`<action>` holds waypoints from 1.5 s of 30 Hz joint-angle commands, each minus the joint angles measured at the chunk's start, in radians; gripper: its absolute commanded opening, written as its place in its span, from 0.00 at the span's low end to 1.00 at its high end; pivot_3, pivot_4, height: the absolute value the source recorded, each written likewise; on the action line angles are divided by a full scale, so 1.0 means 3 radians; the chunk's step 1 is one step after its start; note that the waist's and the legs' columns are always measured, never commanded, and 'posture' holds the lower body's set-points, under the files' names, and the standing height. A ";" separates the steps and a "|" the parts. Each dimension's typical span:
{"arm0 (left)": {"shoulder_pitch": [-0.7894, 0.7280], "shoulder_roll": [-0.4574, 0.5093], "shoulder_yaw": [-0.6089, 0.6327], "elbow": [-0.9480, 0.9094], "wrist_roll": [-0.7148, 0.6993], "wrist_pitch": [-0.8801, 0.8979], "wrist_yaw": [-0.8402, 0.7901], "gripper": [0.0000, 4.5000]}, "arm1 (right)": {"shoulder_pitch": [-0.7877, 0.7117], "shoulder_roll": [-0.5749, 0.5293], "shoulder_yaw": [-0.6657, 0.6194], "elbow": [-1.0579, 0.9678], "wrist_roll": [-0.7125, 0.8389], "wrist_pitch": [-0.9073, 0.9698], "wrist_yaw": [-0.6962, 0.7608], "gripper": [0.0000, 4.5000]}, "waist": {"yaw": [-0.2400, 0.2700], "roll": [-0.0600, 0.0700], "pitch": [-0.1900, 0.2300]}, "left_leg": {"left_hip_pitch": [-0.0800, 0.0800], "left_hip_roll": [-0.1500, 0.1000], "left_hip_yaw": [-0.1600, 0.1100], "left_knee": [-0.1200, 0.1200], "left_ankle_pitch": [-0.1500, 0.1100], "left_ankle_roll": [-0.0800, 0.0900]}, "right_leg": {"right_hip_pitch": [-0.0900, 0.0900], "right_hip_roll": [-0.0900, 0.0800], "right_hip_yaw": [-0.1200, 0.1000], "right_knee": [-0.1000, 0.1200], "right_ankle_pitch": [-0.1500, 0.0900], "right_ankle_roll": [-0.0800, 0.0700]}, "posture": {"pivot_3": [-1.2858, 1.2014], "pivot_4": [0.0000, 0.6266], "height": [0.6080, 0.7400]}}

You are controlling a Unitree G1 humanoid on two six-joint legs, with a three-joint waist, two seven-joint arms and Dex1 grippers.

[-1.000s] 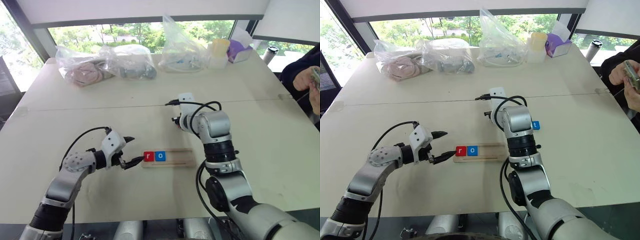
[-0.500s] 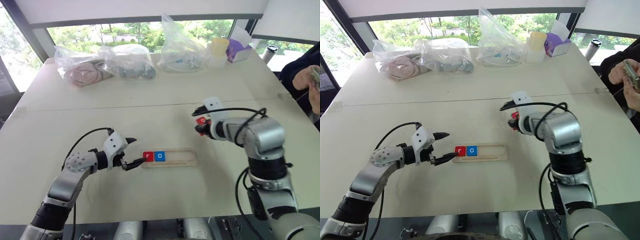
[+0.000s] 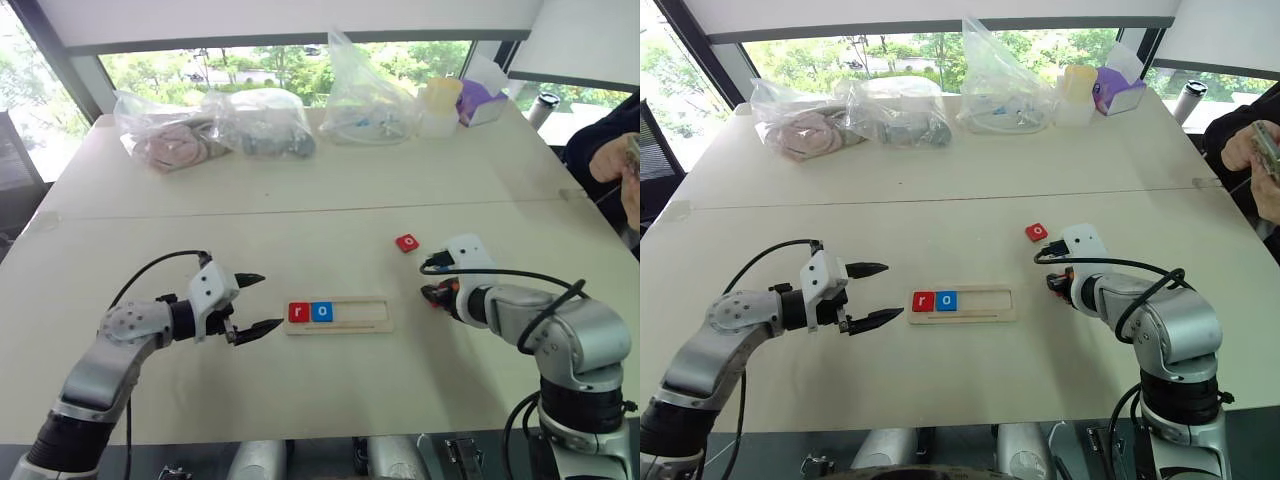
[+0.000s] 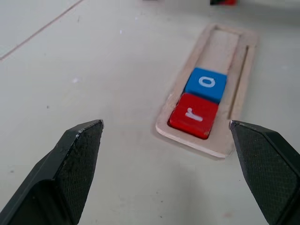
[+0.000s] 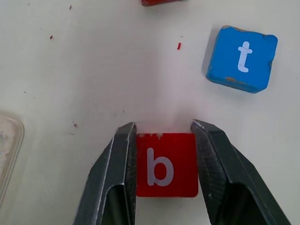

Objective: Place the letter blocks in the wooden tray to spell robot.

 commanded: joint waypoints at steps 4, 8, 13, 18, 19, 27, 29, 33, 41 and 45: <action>-0.0028 0.0056 0.0105 -0.0180 -0.0101 0.0081 0.0033 1.00 | 0.0146 0.0028 -0.0150 -0.0202 0.0379 0.0024 -0.0286 0.26 | -0.0004 0.0000 0.0000 | -0.0001 -0.0001 0.0001 0.0000 0.0000 0.0000 | 0.0000 -0.0001 0.0000 -0.0001 0.0004 0.0010 | 0.52 0.24 1.00; -0.0027 0.0066 0.0106 -0.0185 -0.0105 0.0094 0.0051 1.00 | 0.0231 -0.0025 -0.0202 -0.0293 0.0732 0.0024 -0.0430 0.57 | -0.0004 0.0000 0.0000 | -0.0001 -0.0001 -0.0001 -0.0001 0.0000 0.0000 | 0.0000 0.0000 0.0000 0.0000 0.0004 0.0010 | 0.52 0.24 1.00; -0.0002 0.0082 0.0116 -0.0162 -0.0095 0.0102 0.0057 1.00 | 0.0074 -0.0513 -0.0109 -0.0360 0.1059 0.0024 -0.0208 0.99 | -0.0003 0.0001 0.0002 | -0.0001 -0.0001 0.0000 0.0001 0.0000 0.0000 | 0.0000 0.0000 0.0000 -0.0001 -0.0001 0.0002 | 0.52 0.24 1.00; -0.0001 0.0110 0.0126 -0.0179 -0.0101 0.0150 0.0073 1.00 | -0.0057 -0.1456 0.0221 -0.0112 0.0800 -0.0995 0.0908 0.99 | -0.0005 -0.0002 0.0004 | -0.0002 -0.0005 0.0002 0.0002 0.0000 0.0000 | 0.0000 -0.0001 -0.0001 -0.0002 -0.0002 0.0004 | 0.52 0.24 1.00; 0.0026 0.0135 0.0175 -0.0195 -0.0127 0.0161 0.0066 1.00 | -0.0034 -0.1558 0.0227 -0.0048 0.0762 -0.1304 0.1193 0.99 | -0.0005 -0.0003 0.0005 | -0.0002 -0.0005 0.0002 0.0001 0.0000 0.0000 | 0.0001 0.0000 -0.0002 -0.0004 -0.0009 0.0015 | 0.52 0.24 1.00; 0.0239 0.0324 0.0519 -0.0275 -0.0235 0.0222 0.0056 1.00 | 0.0678 -0.2098 0.0425 0.0629 -0.0011 -0.3848 0.3203 0.99 | -0.0001 -0.0016 0.0016 | -0.0001 0.0001 0.0004 0.0001 -0.0002 0.0003 | 0.0001 0.0001 -0.0003 -0.0004 -0.0005 0.0026 | 0.52 0.24 1.00; 0.0266 0.0362 0.0572 -0.0247 -0.0211 0.0170 0.0041 1.00 | 0.0702 -0.2035 0.0438 0.0857 -0.0107 -0.4229 0.3425 0.99 | 0.0001 -0.0016 0.0017 | -0.0002 0.0002 0.0004 0.0005 -0.0002 0.0002 | 0.0003 0.0000 -0.0002 -0.0003 -0.0006 0.0024 | 0.52 0.24 1.00; 0.0216 0.0317 0.0538 -0.0339 -0.0235 0.0239 0.0130 1.00 | 0.0460 -0.1867 0.0560 0.1558 -0.0319 -0.4823 0.3797 0.99 | 0.0000 -0.0021 0.0022 | -0.0001 0.0004 0.0007 0.0017 -0.0002 0.0002 | 0.0008 -0.0001 -0.0001 -0.0003 -0.0008 0.0012 | 0.52 0.24 1.00; 0.0282 0.0357 0.0517 -0.0421 -0.0230 0.0253 0.0083 1.00 | -0.0062 -0.1467 0.0894 0.2862 -0.0859 -0.5741 0.4145 0.99 | -0.0002 -0.0023 0.0027 | 0.0000 0.0002 0.0007 0.0015 -0.0001 0.0001 | 0.0008 0.0000 0.0000 -0.0002 0.0006 0.0007 | 0.52 0.24 1.00; 0.0290 0.0346 0.0525 -0.0448 -0.0233 0.0254 0.0098 1.00 | -0.0229 -0.1360 0.0999 0.3310 -0.1021 -0.5930 0.4271 0.99 | -0.0002 -0.0022 0.0027 | 0.0000 0.0002 0.0008 0.0017 -0.0001 0.0000 | 0.0008 -0.0001 0.0002 -0.0001 0.0006 0.0005 | 0.52 0.24 1.00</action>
